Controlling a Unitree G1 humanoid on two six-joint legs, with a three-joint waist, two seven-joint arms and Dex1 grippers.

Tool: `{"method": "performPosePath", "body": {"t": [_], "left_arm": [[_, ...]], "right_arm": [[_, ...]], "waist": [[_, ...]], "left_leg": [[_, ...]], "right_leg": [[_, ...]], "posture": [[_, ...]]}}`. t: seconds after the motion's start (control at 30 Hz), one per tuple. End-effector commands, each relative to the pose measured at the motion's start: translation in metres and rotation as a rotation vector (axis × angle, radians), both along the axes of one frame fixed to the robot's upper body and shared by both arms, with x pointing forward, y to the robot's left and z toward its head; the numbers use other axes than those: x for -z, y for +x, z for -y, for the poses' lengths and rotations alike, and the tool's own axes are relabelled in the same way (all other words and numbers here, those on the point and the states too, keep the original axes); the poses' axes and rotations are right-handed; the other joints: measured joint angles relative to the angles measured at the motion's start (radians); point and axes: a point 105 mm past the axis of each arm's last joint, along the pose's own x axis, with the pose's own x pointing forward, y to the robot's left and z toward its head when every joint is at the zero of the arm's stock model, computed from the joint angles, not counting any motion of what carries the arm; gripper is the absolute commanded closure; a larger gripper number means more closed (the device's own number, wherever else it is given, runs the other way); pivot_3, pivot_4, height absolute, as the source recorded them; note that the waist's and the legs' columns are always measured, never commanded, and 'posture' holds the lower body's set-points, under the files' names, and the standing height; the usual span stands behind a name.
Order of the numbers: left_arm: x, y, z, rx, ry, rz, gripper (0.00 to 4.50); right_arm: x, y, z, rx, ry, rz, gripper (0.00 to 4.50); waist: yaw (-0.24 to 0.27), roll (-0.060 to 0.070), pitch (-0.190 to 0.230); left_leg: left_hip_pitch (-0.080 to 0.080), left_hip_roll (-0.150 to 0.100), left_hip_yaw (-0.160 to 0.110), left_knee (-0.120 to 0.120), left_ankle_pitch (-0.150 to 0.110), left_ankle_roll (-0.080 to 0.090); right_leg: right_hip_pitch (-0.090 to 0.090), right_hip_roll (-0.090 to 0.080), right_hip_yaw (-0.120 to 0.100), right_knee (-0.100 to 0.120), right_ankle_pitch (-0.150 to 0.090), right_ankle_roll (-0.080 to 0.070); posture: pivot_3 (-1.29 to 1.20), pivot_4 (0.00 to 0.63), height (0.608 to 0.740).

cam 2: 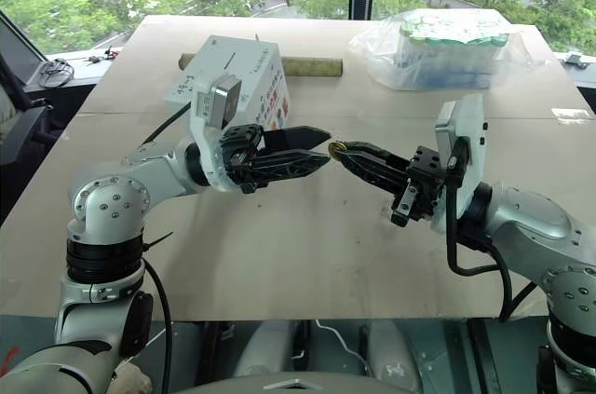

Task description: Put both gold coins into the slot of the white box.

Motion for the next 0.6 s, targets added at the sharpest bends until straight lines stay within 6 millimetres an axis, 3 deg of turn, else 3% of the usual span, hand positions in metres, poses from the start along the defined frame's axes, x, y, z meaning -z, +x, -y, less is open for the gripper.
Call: {"method": "performPosePath", "body": {"t": [0.03,0.13,0.4,0.6], "left_arm": [[-0.008,-0.008,0.001,0.052,-0.013,0.028,3.18],[-0.009,-0.011,0.000,0.082,-0.015,0.011,4.47],[-0.009,-0.014,-0.001,0.100,-0.020,0.010,4.47],[-0.011,-0.010,-0.004,0.071,-0.031,0.020,4.47]], "right_arm": [[-0.010,-0.005,-0.004,-0.031,0.015,0.037,4.50],[-0.014,-0.004,-0.008,-0.042,0.018,0.040,4.50],[-0.014,-0.009,-0.016,-0.092,0.007,0.033,4.50],[-0.013,-0.011,-0.010,-0.108,0.016,0.007,4.50]], "waist": [[0.000,0.000,0.000],[-0.001,0.000,0.000],[0.001,0.000,0.000],[0.001,0.000,0.000]], "left_leg": [[0.000,0.000,0.000,0.000,0.000,0.000],[0.000,0.000,0.000,0.000,0.000,0.000],[0.000,0.000,0.000,0.000,0.000,0.000],[0.000,0.000,0.000,0.000,0.000,0.000]], "right_leg": [[0.000,0.000,0.000,0.000,0.000,0.000],[0.000,0.000,0.000,0.000,0.000,0.000],[0.000,-0.001,0.000,0.000,0.000,0.000],[0.000,-0.001,0.000,0.000,0.000,0.000]], "posture": [[0.00,0.150,0.740],[0.00,0.150,0.740],[0.00,0.150,0.740],[0.00,0.150,0.740]]}}
